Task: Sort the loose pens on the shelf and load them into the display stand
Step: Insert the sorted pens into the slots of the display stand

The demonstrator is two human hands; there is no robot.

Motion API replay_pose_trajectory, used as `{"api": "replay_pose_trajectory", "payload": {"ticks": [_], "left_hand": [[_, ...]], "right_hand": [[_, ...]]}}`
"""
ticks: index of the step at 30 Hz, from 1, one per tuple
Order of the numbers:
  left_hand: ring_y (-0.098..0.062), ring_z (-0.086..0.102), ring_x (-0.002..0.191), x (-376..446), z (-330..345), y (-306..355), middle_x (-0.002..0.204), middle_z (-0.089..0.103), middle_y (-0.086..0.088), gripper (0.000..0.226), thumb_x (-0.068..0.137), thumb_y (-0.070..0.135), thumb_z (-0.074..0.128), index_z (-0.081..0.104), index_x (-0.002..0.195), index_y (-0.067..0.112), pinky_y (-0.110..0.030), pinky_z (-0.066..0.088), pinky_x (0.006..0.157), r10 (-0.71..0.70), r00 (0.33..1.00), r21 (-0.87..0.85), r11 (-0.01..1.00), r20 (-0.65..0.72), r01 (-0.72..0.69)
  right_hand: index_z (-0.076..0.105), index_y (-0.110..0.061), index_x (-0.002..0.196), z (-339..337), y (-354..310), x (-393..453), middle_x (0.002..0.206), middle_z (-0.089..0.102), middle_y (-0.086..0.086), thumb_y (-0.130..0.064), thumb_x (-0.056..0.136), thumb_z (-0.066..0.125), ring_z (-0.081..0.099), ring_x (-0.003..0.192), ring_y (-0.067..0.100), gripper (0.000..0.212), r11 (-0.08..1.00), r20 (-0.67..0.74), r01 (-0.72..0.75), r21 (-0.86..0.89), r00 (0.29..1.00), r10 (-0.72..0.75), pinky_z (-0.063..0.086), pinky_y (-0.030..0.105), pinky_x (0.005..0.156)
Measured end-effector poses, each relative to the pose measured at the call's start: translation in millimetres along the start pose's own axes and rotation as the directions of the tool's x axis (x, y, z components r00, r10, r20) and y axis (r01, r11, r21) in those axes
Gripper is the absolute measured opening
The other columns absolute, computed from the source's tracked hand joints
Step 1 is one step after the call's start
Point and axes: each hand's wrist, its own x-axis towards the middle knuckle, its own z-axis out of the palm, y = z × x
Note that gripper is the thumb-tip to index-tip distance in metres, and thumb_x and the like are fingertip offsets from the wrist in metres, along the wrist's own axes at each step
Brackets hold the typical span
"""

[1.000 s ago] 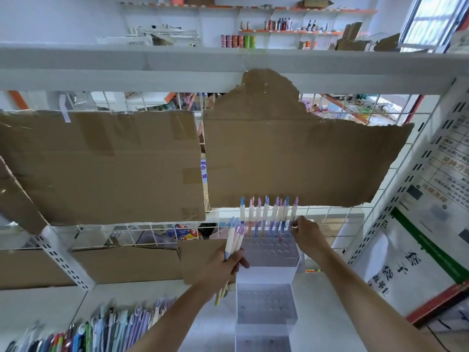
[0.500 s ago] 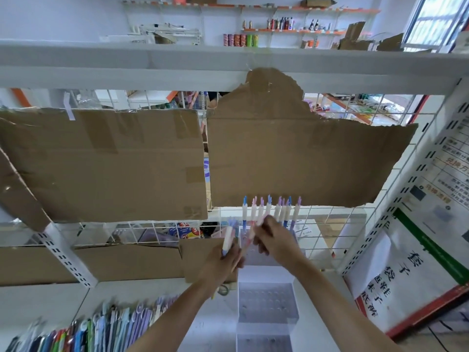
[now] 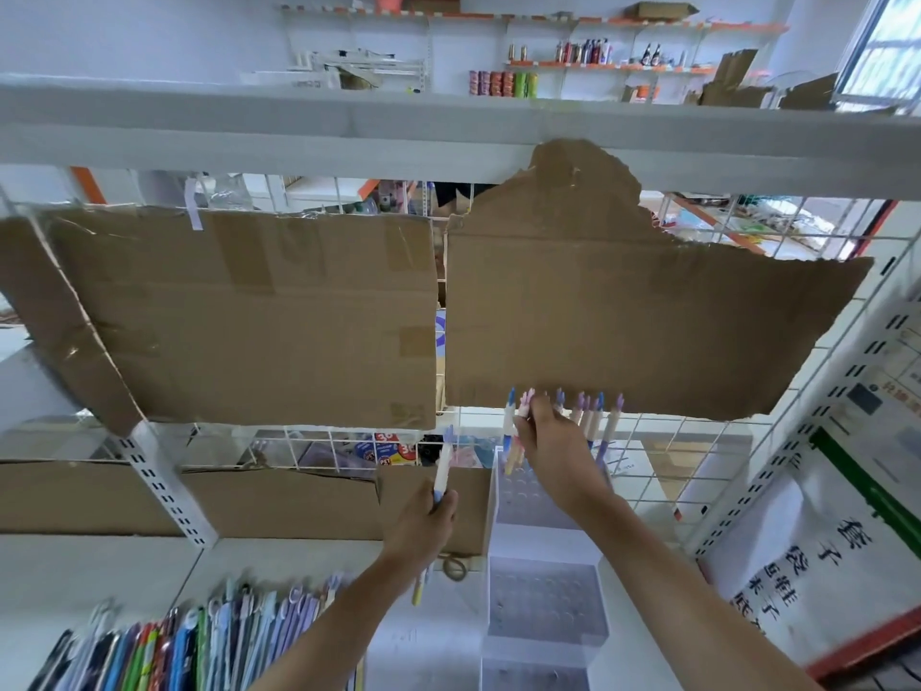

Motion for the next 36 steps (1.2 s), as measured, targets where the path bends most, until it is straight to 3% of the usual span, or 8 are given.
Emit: {"api": "replay_pose_trajectory", "payload": {"ticks": [4,11,15,20,26,29,33,36], "left_hand": [[-0.008,0.039,0.047,-1,2,-2,0.055,0.042,0.002,0.021,0.099,0.022,0.046,0.058,0.093,0.006,-0.021,0.034,0.048,0.052,0.997,-0.126,0.991,0.065,-0.044],[-0.007,0.041,0.05,-6,2,1,0.059,0.054,0.002,0.023,0.098,0.031,0.046,0.057,0.095,0.011,-0.023,0.037,0.055,0.06,0.989,-0.107,0.993,0.133,-0.046],[-0.005,0.04,0.046,-12,8,11,0.051,0.056,0.005,0.031,0.1,0.024,0.043,0.053,0.075,0.01,-0.021,0.034,0.053,0.112,0.959,-0.135,0.988,0.26,-0.079],[-0.005,0.046,0.048,-15,15,18,0.053,0.061,0.006,0.027,0.101,0.02,0.04,0.056,0.09,0.001,-0.018,0.04,0.054,0.117,0.905,-0.174,0.984,0.408,-0.049],[-0.006,0.055,0.052,-7,14,17,0.064,0.062,0.0,0.027,0.098,0.027,0.046,0.059,0.083,0.009,-0.017,0.047,0.054,-0.017,0.993,-0.187,0.982,0.115,0.039],[-0.008,0.044,0.051,0,7,8,0.054,0.049,0.006,0.028,0.098,0.032,0.045,0.057,0.079,0.015,-0.024,0.037,0.055,0.035,0.999,-0.021,0.999,-0.019,-0.036],[0.001,0.043,0.043,0,9,5,0.051,0.046,0.008,0.026,0.098,0.03,0.047,0.056,0.079,0.013,-0.013,0.031,0.045,0.054,0.996,0.031,0.998,-0.069,-0.052],[-0.003,0.042,0.047,2,11,2,0.052,0.045,0.008,0.025,0.096,0.031,0.049,0.056,0.079,0.014,-0.02,0.033,0.051,0.041,0.998,0.057,0.998,-0.041,-0.039]], "right_hand": [[0.045,-0.002,0.123,13,3,-5,0.103,0.064,0.021,-0.02,0.102,0.035,0.061,0.088,0.033,0.029,0.994,0.055,-0.088,0.07,0.995,0.084,0.046,0.037,0.07],[0.056,-0.005,0.101,24,11,-18,0.089,0.065,0.011,-0.019,0.098,0.043,0.063,0.074,0.021,0.019,0.966,0.137,-0.224,0.132,0.969,0.206,0.049,0.029,0.065],[0.067,-0.015,0.093,24,6,-34,0.069,0.062,-0.006,-0.007,0.091,0.052,0.051,0.058,0.002,0.018,0.893,0.301,-0.235,0.383,0.946,0.12,0.04,0.017,0.057],[0.063,-0.005,0.081,19,3,-43,0.058,0.055,-0.006,-0.015,0.091,0.057,0.043,0.051,0.005,0.015,0.856,0.362,-0.246,0.456,0.929,0.074,0.035,0.017,0.054],[0.049,-0.015,0.082,-9,8,-31,0.069,0.064,0.001,-0.016,0.097,0.048,0.055,0.049,0.002,0.015,0.866,0.089,-0.191,0.462,0.982,0.169,0.043,0.017,0.049],[0.045,-0.012,0.088,-20,15,-21,0.076,0.065,0.013,-0.015,0.097,0.046,0.063,0.064,0.025,0.01,0.918,-0.094,-0.116,0.378,0.982,0.163,0.05,0.035,0.06],[0.043,-0.01,0.091,-17,17,-14,0.08,0.065,0.02,-0.016,0.098,0.045,0.064,0.072,0.036,0.009,0.962,-0.078,-0.083,0.26,0.991,0.107,0.052,0.044,0.065],[0.049,-0.001,0.103,-11,17,-9,0.084,0.064,0.024,-0.014,0.098,0.043,0.064,0.076,0.037,0.014,0.976,-0.054,-0.075,0.205,0.995,0.088,0.051,0.045,0.067]]}}
